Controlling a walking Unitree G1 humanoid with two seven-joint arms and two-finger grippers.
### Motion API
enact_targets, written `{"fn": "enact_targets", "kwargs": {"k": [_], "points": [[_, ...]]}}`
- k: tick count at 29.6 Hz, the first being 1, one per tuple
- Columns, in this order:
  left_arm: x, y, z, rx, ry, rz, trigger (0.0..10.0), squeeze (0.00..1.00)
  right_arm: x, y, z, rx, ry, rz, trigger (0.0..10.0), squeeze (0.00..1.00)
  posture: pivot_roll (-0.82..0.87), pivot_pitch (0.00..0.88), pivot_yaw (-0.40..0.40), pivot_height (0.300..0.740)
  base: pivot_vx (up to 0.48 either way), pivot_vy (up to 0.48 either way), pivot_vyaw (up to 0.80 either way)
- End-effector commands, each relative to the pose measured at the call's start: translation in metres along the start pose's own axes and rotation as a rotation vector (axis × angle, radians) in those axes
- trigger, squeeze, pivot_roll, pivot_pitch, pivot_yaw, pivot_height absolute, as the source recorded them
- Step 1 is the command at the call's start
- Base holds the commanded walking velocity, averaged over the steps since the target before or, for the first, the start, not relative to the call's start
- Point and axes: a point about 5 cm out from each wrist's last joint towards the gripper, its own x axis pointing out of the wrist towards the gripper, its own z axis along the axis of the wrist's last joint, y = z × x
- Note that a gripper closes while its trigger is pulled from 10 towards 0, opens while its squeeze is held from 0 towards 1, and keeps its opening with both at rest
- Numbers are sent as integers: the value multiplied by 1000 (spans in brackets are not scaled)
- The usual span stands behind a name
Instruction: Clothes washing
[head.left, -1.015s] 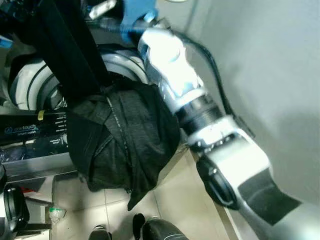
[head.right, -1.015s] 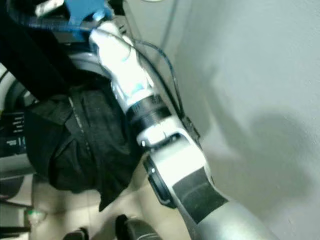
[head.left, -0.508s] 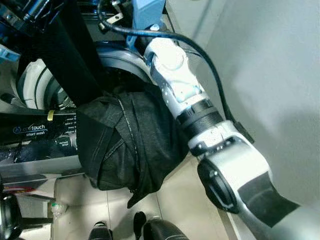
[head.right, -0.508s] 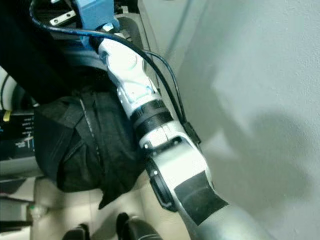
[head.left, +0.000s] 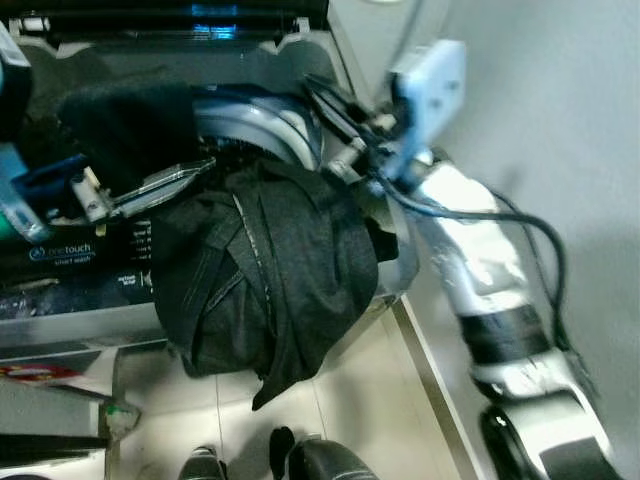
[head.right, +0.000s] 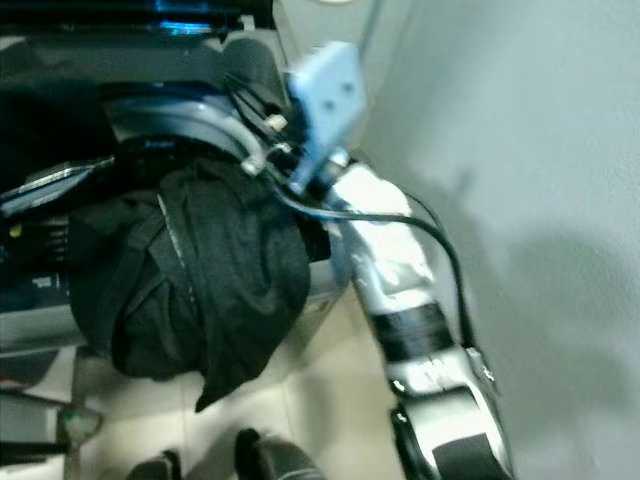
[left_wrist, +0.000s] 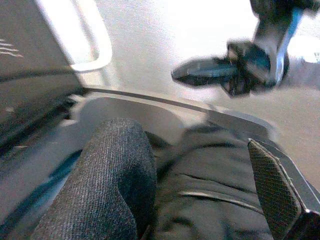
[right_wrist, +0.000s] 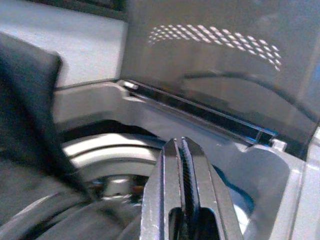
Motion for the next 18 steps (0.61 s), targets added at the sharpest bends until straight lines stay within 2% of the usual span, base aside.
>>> {"fn": "enact_targets", "kwargs": {"k": [1,3,4,5,6,7,9,12,13,15,16,17,18], "points": [[2,-9,-2,7,20,-74,10000,0,-7,6,10,21,-22,67,10000,0,143,130,-24,740,0,0,0],[2,-9,-3,11,25,-77,10000,0,-9,7,11,20,-18,72,10000,0,143,130,-24,740,0,0,0],[6,-4,-4,16,5,-60,10000,0,-16,9,9,8,11,90,10000,0,117,112,10,740,0,0,0],[6,-4,-4,16,5,-60,10000,0,-16,9,9,8,11,90,10000,0,117,112,10,740,0,0,0],[15,0,-2,19,-33,-49,10000,0,-26,12,6,-7,53,117,10000,0,101,105,22,740,0,0,0],[15,0,-2,19,-33,-49,10000,0,-26,12,6,-7,53,117,10000,0,101,105,22,740,0,0,0],[28,4,1,16,-83,-69,10000,0,-40,22,4,-22,130,187,10000,0,83,95,32,740,0,0,0],[32,3,2,13,-92,-89,10000,0,-45,28,2,-41,177,230,10000,0,73,89,38,740,0,0,0],[35,4,3,16,-94,-103,10000,0,-48,34,-3,-86,235,272,10000,0,69,86,41,740,0,0,0],[36,4,3,17,-94,-112,10000,0,-51,37,-6,-114,277,300,10000,0,69,86,41,740,0,0,0],[39,5,3,21,-101,-110,10000,0,-50,45,-16,-174,319,333,10000,0,66,78,45,740,0,0,0],[39,5,3,21,-101,-110,10000,0,-50,45,-16,-174,319,333,10000,0,66,78,45,740,0,0,0],[42,7,5,21,-116,-102,10000,0,-46,52,-27,-253,353,355,10000,0,69,74,46,740,0,0,0]]}}
